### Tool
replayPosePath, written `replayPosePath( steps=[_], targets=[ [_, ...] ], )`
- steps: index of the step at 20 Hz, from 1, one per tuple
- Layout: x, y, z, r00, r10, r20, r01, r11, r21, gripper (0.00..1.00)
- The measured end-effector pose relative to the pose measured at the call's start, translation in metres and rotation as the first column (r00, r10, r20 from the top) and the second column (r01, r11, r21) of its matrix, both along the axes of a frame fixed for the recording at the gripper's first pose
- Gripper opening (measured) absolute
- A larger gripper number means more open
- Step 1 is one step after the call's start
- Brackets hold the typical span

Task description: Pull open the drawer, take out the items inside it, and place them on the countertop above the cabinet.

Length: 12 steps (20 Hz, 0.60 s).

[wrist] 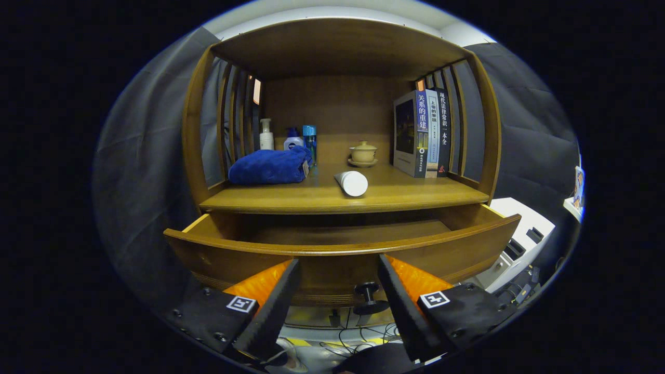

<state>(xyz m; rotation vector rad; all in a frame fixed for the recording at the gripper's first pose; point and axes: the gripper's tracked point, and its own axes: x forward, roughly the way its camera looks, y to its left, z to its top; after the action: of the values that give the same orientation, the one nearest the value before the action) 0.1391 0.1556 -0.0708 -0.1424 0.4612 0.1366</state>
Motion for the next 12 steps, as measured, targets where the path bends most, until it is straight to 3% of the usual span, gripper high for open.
replayPosePath(
  steps=[12],
  targets=[
    [0.039, 0.007, -0.006, 1.000, -0.002, 0.001, 0.002, 1.000, -0.028, 0.99]
  ],
)
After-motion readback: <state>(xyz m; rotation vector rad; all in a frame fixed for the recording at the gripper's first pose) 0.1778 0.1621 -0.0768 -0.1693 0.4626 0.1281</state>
